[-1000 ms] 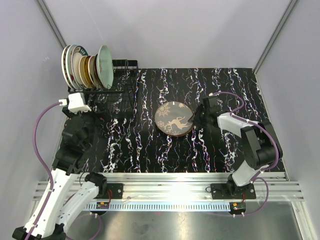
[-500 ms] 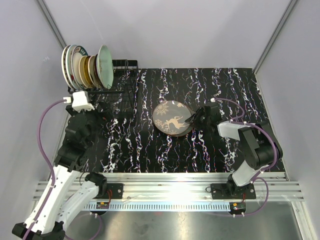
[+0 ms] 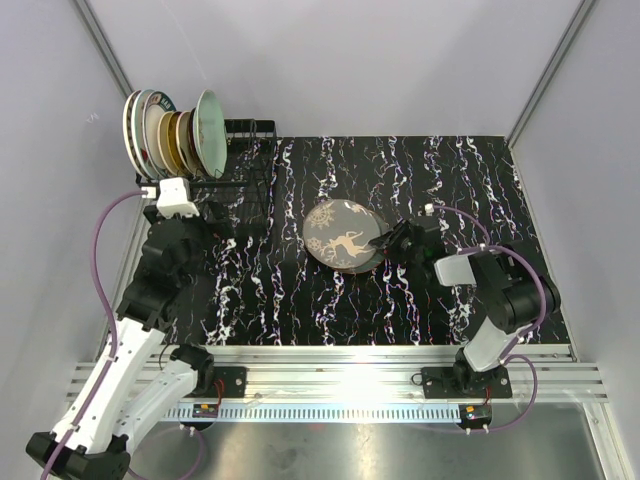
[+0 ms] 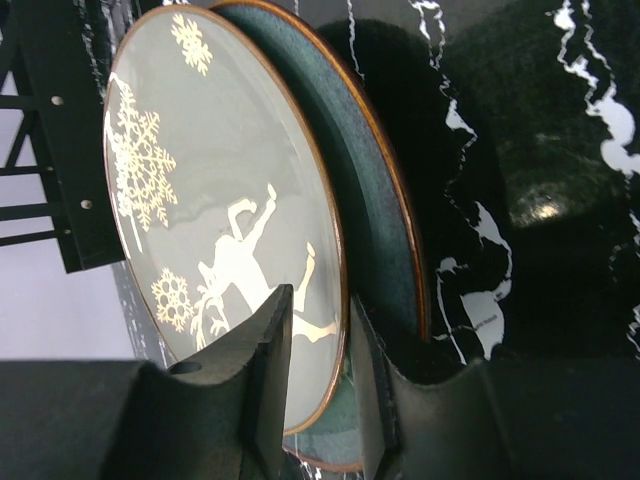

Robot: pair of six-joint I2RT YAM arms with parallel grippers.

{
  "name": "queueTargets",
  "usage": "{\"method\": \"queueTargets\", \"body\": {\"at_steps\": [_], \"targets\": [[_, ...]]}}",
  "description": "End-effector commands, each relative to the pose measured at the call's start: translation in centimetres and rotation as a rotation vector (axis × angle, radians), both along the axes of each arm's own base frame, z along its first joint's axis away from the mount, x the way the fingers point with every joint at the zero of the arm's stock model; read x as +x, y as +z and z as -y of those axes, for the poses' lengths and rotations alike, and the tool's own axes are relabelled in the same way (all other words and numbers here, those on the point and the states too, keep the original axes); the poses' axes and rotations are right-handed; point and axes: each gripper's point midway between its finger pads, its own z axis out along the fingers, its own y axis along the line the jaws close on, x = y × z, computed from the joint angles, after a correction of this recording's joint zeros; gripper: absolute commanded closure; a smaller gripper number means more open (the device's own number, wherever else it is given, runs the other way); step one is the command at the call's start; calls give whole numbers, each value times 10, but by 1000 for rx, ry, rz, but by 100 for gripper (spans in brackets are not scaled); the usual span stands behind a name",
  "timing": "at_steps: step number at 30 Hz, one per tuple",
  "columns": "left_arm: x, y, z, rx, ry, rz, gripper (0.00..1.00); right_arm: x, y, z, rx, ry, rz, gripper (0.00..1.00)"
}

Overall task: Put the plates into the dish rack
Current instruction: Grab a plate with the right arm

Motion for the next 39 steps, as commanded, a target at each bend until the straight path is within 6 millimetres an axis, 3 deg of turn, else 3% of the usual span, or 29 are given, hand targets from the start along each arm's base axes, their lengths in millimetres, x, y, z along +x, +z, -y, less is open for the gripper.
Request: {"method": "queueTargets", "body": {"at_steps": [1,8,12,19,24,25,30,39], "targets": [[2,21,6,-30,-26,52,1,-14,-29,5,-23,2,-67,64],[3,18,10,-34,-39,45,1,-13,-35,4,-29,6,-62,67],[6,13,13,-27,-46,23,1,-15,-37,5,-19,-1,-57,77],[10,4,24,-40,-92,-7,1,-19,-23,7,-20,1,-30,97],[13,-9,65,-116,-276,-76,1,-29,-4,2,68,4,-32,100],[15,-12,66,-114,-276,-86,1,-31,-2,1,74,3,-30,100],[17,-41,114,-212,-475,-233,1,-42,11,3,103,-7,-52,100],[15,-95,159,-380,-615,-461,2,-58,25,-4,174,18,-99,100]]}}
